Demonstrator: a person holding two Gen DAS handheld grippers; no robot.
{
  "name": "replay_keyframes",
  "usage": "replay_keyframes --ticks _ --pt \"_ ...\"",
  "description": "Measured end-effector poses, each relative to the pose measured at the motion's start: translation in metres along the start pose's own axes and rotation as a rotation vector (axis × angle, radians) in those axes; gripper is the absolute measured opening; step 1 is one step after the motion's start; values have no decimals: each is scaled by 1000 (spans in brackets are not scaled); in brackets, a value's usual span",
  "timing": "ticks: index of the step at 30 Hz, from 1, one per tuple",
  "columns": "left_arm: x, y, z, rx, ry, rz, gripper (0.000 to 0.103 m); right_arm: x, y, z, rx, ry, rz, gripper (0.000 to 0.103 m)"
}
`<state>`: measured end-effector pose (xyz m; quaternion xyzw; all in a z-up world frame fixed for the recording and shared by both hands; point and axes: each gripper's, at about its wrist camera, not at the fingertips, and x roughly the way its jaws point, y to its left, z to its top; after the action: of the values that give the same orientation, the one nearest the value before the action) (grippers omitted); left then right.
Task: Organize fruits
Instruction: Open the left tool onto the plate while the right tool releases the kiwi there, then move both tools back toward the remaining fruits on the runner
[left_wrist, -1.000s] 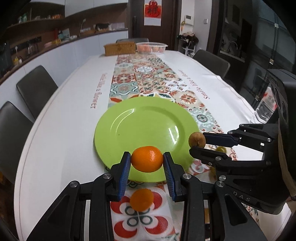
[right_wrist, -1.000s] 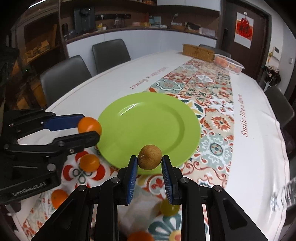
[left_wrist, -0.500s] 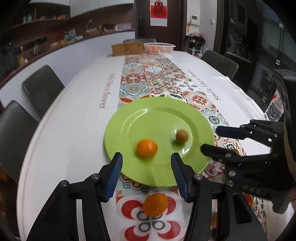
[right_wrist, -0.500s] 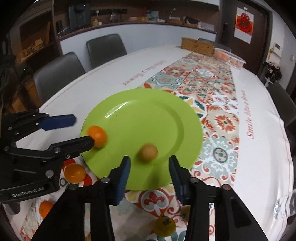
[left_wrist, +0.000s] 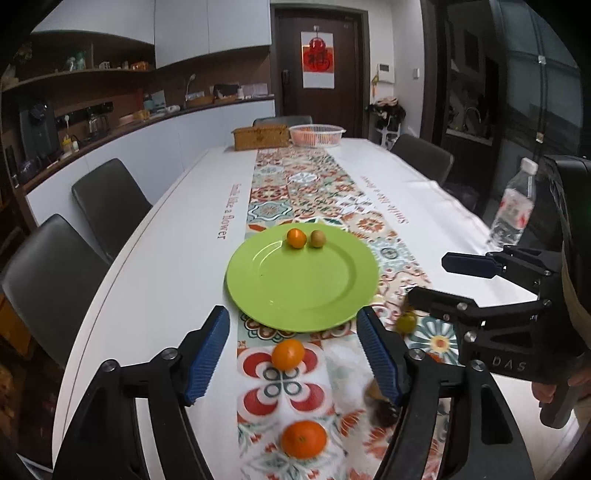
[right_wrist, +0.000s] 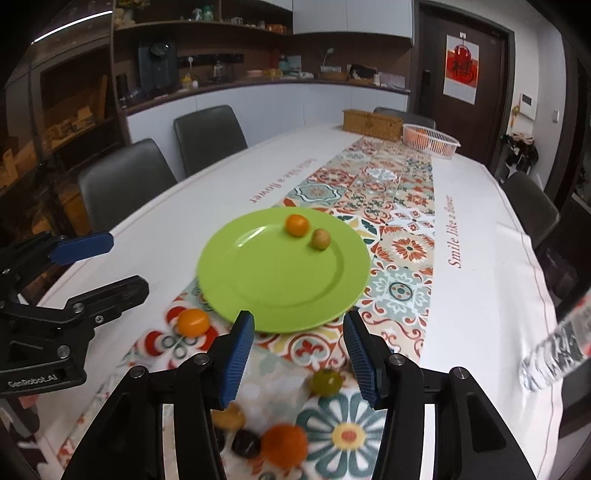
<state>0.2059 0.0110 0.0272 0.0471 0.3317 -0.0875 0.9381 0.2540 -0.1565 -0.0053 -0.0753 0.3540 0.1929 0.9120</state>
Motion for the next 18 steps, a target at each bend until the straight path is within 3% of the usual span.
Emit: replay_keyframes --ticks 2,18 --pt "-13 -3 -3 0 -21 9 74 -14 4 -3 -3 -21 -4 60" --pt "-85 -43 -36 36 -133 39 76 -93 19 -47 -87 -128 -48 60"
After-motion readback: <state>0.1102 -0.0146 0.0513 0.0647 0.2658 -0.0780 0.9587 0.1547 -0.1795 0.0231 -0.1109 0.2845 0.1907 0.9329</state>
